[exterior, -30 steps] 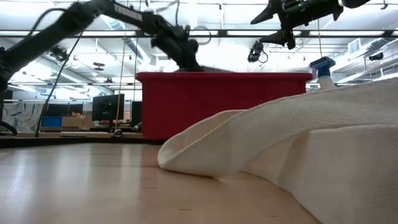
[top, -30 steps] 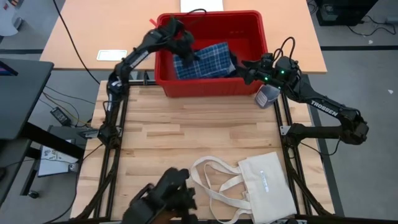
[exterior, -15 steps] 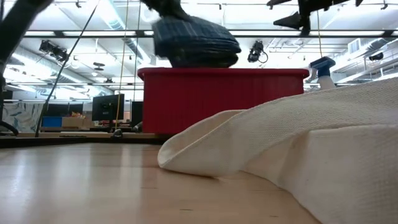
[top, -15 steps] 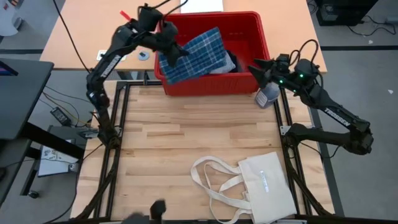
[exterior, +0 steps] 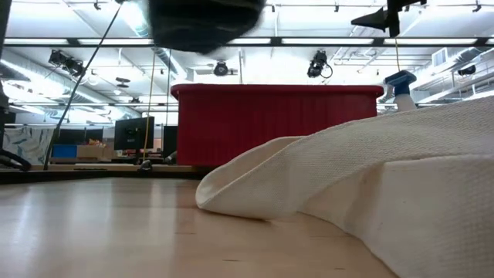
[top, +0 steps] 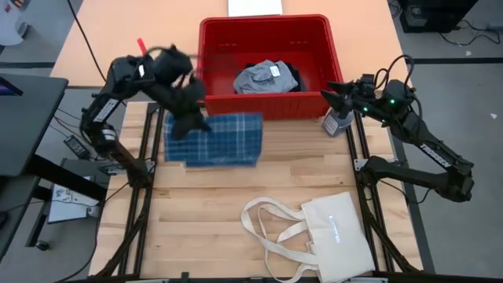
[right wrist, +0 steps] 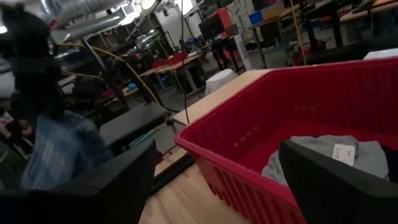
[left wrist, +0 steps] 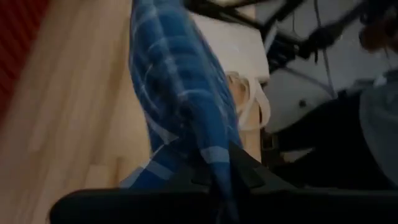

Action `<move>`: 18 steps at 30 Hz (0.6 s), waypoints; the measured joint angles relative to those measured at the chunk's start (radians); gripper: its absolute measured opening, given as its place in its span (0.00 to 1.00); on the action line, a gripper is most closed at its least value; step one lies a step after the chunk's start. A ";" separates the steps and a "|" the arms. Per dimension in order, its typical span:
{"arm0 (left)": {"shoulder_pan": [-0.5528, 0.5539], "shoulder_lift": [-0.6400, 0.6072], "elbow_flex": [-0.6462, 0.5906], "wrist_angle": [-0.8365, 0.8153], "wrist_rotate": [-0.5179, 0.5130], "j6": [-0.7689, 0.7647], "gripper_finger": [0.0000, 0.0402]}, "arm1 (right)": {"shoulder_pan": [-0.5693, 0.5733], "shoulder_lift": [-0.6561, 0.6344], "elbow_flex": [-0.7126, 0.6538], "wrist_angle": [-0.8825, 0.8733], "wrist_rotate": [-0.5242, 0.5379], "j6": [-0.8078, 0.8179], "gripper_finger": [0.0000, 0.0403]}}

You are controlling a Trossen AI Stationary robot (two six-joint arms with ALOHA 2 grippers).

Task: Fold laundry
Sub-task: Remove the blue polo shirt from the red organizer bin

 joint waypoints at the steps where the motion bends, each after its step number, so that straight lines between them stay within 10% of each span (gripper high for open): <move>1: -0.036 -0.007 -0.021 0.024 -0.006 -0.007 0.03 | 0.004 -0.001 0.000 -0.001 -0.002 0.005 0.86; 7: -0.144 -0.074 -0.327 0.079 -0.013 0.021 0.03 | 0.058 -0.001 0.000 -0.005 -0.006 0.054 0.86; 18: -0.015 -0.182 -1.303 0.878 0.037 -0.097 0.03 | 0.156 0.000 0.000 -0.011 0.003 0.078 0.86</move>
